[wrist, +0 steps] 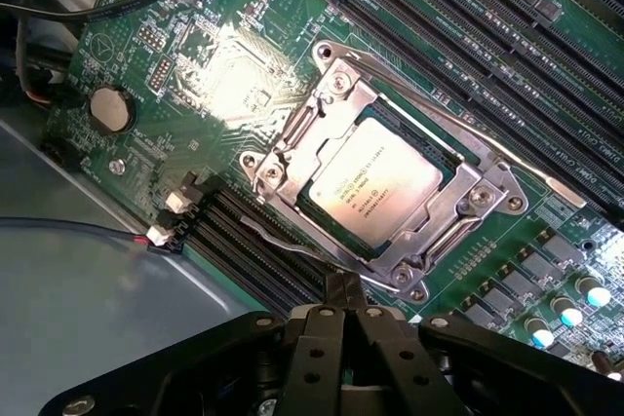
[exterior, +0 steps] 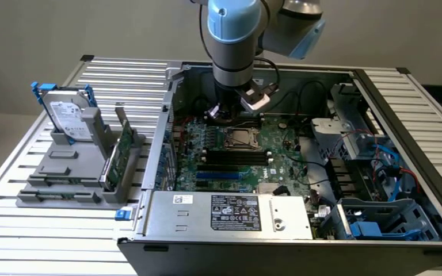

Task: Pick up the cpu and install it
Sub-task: 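Install the first cpu locking lever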

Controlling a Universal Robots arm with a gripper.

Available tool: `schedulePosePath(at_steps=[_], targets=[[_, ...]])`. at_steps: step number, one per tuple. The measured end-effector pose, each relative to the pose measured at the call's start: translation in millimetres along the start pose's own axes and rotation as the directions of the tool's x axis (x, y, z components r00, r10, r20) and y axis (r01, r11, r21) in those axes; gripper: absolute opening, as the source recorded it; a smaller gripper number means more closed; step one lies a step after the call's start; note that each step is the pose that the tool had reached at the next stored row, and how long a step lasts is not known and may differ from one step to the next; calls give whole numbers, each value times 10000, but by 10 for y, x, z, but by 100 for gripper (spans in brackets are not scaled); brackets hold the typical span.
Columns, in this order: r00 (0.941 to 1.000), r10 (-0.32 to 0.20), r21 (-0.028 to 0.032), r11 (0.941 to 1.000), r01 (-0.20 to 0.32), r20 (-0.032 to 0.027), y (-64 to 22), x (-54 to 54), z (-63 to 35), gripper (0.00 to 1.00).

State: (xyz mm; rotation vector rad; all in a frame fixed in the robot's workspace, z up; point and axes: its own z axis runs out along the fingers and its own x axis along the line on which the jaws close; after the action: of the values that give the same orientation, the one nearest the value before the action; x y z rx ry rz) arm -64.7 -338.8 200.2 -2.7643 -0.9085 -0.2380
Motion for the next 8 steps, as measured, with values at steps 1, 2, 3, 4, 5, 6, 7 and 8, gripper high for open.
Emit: schedulePosePath(at_steps=[1, 2, 3, 4, 5, 6, 7, 8], targets=[[10000, -1, -1, 10000, 1, 2, 2, 2, 0, 11], [10000, -1, -2, 10000, 1, 3, 4, 5, 0, 11], [10000, -1, -2, 10000, 1, 2, 7, 10, 1, 11], [10000, 0, -2, 10000, 0, 1, 11, 16, 2, 11], [10000, -1, -1, 10000, 1, -1, 16, 22, 3, 11], [10000, -1, -1, 10000, 1, 0, 21, 29, 4, 11], [10000, -1, -2, 10000, 1, 1, 26, 36, 4, 11], [10000, -1, -2, 10000, 1, 1, 31, 42, 4, 11]])
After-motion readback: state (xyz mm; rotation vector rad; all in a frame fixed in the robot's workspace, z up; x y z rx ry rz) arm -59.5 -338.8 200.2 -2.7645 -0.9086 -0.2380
